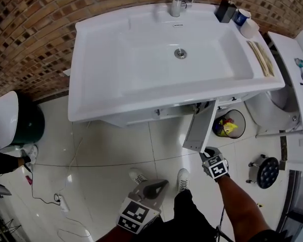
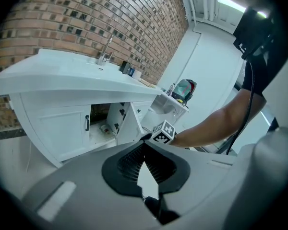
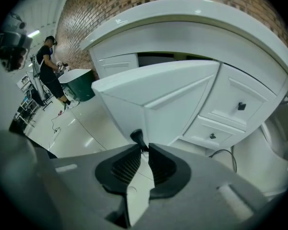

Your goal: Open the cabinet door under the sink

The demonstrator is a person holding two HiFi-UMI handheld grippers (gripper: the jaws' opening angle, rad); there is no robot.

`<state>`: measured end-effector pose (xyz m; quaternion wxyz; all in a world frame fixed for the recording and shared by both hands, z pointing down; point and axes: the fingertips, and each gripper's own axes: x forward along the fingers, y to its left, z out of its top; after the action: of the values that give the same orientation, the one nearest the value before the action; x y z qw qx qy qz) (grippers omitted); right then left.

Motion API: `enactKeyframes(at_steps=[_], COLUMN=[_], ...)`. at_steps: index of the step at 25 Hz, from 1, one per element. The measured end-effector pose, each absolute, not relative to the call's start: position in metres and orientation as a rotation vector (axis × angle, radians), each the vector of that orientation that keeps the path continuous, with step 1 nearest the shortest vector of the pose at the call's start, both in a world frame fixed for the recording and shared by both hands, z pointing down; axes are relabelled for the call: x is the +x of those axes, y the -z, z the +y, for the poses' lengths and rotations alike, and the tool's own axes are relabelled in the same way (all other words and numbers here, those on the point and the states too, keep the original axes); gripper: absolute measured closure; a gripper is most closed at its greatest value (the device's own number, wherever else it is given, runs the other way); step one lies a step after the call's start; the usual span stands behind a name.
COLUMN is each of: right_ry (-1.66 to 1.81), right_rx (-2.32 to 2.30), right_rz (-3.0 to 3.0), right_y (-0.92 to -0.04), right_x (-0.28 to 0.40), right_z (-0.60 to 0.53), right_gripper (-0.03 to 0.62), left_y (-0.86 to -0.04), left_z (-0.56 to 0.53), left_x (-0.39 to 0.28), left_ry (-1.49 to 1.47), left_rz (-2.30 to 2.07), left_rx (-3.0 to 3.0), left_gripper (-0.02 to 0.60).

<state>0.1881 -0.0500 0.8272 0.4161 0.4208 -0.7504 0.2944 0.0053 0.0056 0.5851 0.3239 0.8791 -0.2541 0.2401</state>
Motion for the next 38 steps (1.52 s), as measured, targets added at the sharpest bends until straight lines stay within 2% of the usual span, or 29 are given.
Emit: enactKeyframes(at_steps=[18, 33, 38], right_ry=[-0.661, -0.707, -0.867], right_rx=[1.103, 1.104, 1.136], right_rz=[-1.809, -1.833, -1.842], right_y=[-0.831, -0.830, -0.808], right_x=[0.328, 0.334, 0.336], right_z=[-0.030, -0.014, 0.015], right_gripper=[0.576, 0.574, 0.574], left_y=[-0.591, -0.589, -0.575], left_z=[0.040, 0.054, 0.050], left_x=[0.089, 0.112, 0.116], left_ry=[-0.618, -0.626, -0.600], left_rz=[-0.686, -0.728, -0.742], left_rx=[2.293, 2.288, 2.295], left_gripper=[0.565, 0.565, 0.565])
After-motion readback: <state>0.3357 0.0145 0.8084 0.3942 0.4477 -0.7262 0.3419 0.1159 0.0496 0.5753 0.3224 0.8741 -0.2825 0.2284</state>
